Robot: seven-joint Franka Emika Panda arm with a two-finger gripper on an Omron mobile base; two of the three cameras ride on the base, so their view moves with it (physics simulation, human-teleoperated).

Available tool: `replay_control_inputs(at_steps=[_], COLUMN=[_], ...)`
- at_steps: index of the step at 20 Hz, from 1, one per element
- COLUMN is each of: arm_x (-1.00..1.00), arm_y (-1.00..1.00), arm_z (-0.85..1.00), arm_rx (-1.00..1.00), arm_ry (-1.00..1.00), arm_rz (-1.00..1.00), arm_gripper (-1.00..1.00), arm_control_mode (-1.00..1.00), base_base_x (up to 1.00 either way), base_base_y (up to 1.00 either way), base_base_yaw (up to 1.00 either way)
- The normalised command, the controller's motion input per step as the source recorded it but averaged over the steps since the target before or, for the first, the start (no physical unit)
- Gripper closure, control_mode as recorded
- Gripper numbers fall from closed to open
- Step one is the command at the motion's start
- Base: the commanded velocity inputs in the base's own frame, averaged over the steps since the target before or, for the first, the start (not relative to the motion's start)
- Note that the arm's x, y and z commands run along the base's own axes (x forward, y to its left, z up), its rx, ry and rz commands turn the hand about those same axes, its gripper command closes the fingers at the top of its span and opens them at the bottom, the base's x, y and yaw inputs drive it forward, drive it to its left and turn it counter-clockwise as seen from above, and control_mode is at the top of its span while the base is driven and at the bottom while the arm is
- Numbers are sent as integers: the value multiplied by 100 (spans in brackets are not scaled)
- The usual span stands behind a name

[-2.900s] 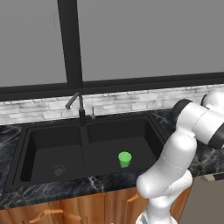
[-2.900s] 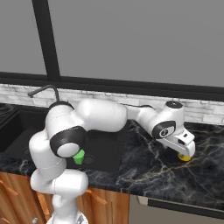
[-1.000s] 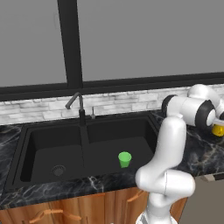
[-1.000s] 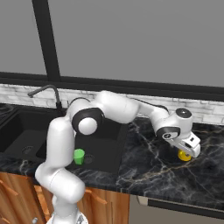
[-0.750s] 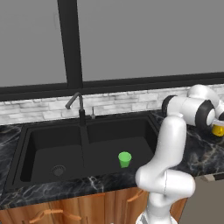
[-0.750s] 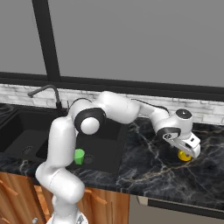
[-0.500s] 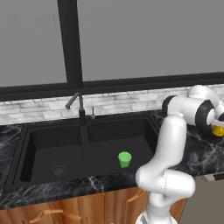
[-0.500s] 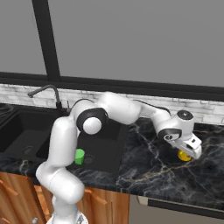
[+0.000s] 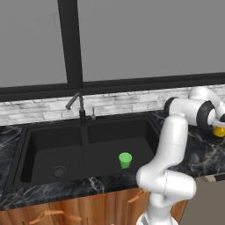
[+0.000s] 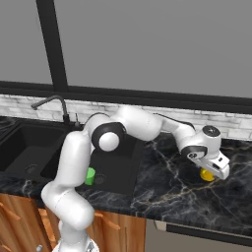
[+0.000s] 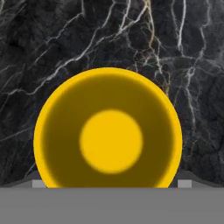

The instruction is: Move any existing items from the left basin to the right basin for drying. Then move the mug from the counter to the left basin of the sink for washing.

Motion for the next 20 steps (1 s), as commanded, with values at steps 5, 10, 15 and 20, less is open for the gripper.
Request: replay_control_inputs(at_steps=[5, 10, 15, 20], arm_x=[-2, -8, -2, 0], arm_y=[0, 4, 21, 23], arm_z=[0, 0, 0, 0], arm_rx=[0, 0, 0, 0], arm_ry=[0, 0, 0, 0], arm_rz=[0, 0, -1, -1], arm_gripper=[-100, -100, -100, -100], arm_control_mode=[-100, -100, -100, -100], base_base_x=[0, 0, 0, 0], base_base_y=[0, 0, 0, 0], base_base_yaw=[0, 0, 0, 0])
